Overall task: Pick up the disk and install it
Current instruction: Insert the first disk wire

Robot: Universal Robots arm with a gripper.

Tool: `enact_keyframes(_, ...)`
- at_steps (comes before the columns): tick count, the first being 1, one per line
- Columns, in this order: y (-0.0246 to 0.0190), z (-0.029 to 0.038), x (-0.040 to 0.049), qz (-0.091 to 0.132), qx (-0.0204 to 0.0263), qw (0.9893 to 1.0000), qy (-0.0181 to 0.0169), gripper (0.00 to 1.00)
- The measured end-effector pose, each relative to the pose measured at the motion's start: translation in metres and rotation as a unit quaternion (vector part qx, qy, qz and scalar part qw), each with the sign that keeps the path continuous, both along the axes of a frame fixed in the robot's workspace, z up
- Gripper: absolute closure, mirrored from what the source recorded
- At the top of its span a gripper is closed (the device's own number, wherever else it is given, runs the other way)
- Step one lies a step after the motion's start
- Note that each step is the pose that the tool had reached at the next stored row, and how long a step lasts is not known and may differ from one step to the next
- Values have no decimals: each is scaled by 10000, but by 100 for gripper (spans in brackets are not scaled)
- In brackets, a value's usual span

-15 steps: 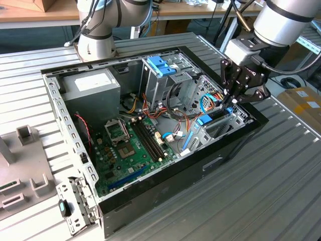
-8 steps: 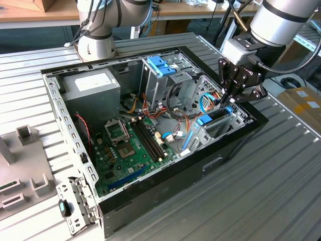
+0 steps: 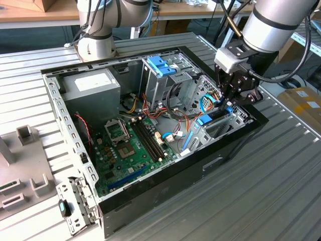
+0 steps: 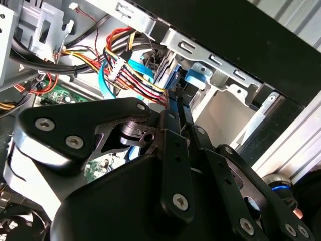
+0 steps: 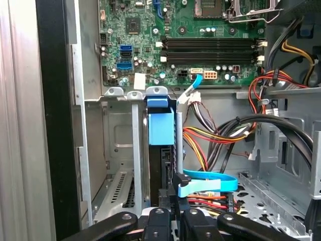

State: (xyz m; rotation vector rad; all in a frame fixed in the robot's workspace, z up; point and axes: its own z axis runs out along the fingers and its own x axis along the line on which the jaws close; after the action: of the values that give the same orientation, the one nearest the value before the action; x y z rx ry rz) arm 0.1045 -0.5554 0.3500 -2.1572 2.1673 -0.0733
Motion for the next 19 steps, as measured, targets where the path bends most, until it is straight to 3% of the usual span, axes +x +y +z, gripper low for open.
enact_keyframes(6, -25, -10, -2, 0, 0, 10000, 0, 84)
enact_keyframes(19, -26, -17, -1, 0, 0, 10000, -5, 84)
